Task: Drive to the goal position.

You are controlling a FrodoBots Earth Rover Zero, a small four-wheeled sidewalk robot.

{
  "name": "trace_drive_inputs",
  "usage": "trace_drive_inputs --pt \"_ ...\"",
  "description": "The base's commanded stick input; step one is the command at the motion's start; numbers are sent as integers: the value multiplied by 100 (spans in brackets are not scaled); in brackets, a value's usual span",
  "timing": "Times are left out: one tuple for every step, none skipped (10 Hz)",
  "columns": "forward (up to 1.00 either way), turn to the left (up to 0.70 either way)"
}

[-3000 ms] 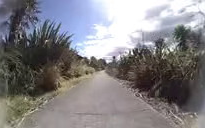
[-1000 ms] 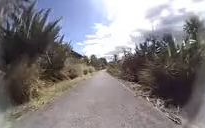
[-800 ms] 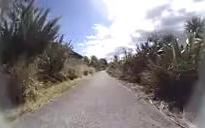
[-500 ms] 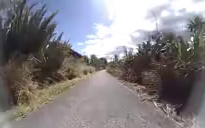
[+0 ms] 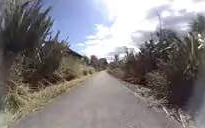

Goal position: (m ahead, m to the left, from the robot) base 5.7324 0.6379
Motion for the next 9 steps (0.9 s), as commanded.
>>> trace_drive_inputs --pt "70 0" --pt "70 0" --pt "70 0" --pt "70 0" --pt "70 0" --pt "70 0" --pt "70 0" --pt "70 0" --pt "70 0"
